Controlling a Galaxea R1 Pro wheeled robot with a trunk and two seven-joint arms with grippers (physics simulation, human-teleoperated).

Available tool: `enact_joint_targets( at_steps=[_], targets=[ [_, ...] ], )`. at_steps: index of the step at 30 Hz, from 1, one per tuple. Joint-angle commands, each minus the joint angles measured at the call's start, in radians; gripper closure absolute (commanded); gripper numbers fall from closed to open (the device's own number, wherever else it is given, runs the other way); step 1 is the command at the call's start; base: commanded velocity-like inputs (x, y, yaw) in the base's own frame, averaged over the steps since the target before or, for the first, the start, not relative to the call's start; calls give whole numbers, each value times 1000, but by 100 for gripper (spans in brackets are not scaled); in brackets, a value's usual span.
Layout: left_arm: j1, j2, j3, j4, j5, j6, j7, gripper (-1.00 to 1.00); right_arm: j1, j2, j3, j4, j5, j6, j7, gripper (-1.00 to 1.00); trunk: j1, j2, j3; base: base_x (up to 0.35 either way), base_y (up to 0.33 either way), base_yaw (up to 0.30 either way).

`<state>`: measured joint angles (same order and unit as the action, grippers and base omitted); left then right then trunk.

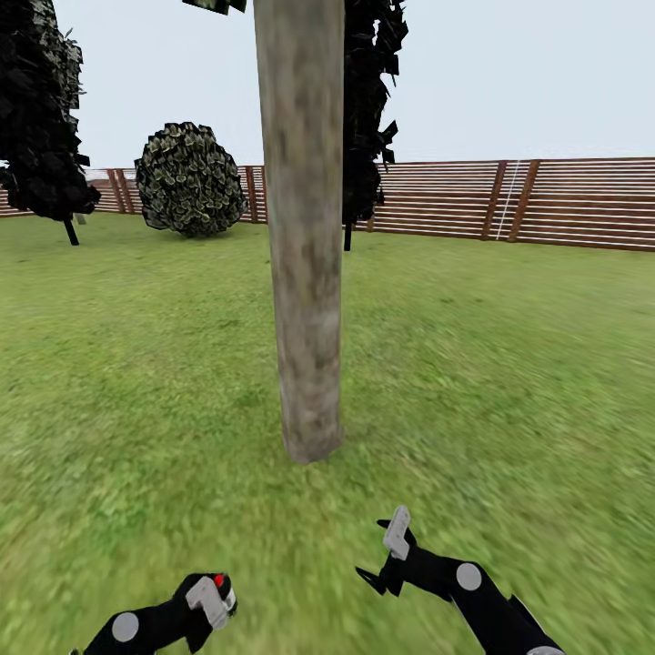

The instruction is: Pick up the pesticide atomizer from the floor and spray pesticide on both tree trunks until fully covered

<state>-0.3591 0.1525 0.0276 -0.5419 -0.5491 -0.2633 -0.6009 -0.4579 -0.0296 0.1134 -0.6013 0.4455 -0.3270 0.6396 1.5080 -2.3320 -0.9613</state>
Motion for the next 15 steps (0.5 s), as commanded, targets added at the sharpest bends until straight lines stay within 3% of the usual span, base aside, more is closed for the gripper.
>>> enact_joint_targets(
  at_steps=[1,5,9,12,15],
  targets=[
    [0,2,1,-21,-3,14,-54,100,0,0,0,0,0,0,1,-100,0,0,0,0,0,0],
    [-1,17,1,-54,-12,37,-139,100,-1,0,0,1,-1,0,3,-100,0,0,0,0,0,0],
    [0,20,-3,-57,-23,89,-152,100,-1,2,1,2,-1,-1,3,-100,0,0,0,0,0,0],
    [0,12,-4,-57,-86,100,-154,100,-1,15,38,3,-1,-1,8,-100,0,0,0,0,0,0],
    [-1,3,-2,-57,-163,105,-155,100,-1,23,126,1,0,0,17,-100,0,0,0,0,0,0]
  ],
)
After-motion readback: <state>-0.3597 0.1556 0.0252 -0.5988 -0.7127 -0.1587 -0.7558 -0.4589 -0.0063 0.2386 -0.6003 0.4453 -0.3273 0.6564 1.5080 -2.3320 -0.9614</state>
